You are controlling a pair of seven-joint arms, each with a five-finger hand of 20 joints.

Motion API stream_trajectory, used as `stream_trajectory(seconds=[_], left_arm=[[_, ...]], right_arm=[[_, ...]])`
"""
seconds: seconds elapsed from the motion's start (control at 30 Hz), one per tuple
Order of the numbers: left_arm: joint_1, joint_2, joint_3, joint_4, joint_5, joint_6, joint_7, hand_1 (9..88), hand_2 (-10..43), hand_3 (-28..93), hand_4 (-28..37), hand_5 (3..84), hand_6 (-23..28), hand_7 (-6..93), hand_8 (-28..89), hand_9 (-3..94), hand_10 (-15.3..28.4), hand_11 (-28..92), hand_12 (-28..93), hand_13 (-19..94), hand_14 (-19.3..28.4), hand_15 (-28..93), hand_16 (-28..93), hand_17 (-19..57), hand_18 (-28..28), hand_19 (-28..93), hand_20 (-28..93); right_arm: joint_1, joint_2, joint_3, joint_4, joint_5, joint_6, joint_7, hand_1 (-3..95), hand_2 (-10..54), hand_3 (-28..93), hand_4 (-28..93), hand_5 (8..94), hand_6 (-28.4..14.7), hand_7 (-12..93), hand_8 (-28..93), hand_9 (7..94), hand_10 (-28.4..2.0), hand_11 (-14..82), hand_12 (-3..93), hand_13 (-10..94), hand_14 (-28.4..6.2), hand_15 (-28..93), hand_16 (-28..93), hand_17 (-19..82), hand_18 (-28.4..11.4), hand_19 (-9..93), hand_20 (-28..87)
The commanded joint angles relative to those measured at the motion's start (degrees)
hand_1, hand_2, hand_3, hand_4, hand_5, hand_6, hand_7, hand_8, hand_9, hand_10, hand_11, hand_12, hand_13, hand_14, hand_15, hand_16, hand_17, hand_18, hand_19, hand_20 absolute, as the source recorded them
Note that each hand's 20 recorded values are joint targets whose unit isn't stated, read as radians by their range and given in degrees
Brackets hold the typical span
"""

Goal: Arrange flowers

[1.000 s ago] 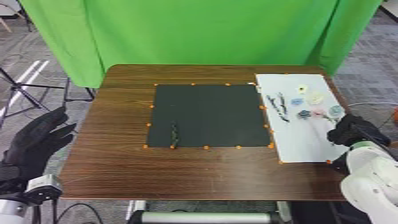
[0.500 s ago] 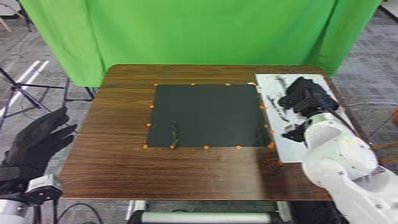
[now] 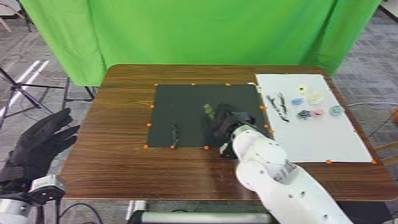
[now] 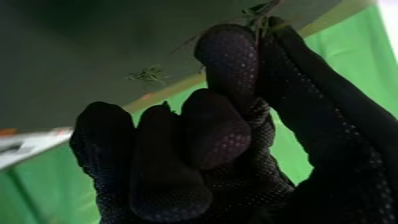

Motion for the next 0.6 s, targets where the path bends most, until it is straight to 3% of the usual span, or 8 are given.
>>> stream_trajectory(seconds=[0.03,0.6], left_arm=[[0.14,0.17,0.27,0.12,0.15,0.11,-0.76,28.0,-4.2,71,-24.8,27.8,1.6,24.1,-12,22.2,10.1,22,17,20,13.2,30,2,-8.6,19.3,42,9],[-0.37,0.47,0.57,0.38,0.21,-0.19,-1.17,28.0,-4.1,71,-24.9,27.8,1.6,24.1,-12,22.2,10.0,22,17,20,13.2,30,2,-8.6,19.3,42,9]], right_arm=[[-0.05,-3.91,-0.81,1.99,-2.26,-3.02,2.05,40.2,-9.5,83,-14,80.3,1.1,52,21,85.2,-8.7,66.0,49.9,81,-8.4,86,39,46,-22.9,93,70],[-1.28,-6.48,-1.33,3.33,-1.96,-8.32,4.93,38.0,-8.3,81,-15,81.2,1.2,48,19,85.1,-8.4,63.2,48.9,81,-8.1,84,39,47,-22.9,93,69]])
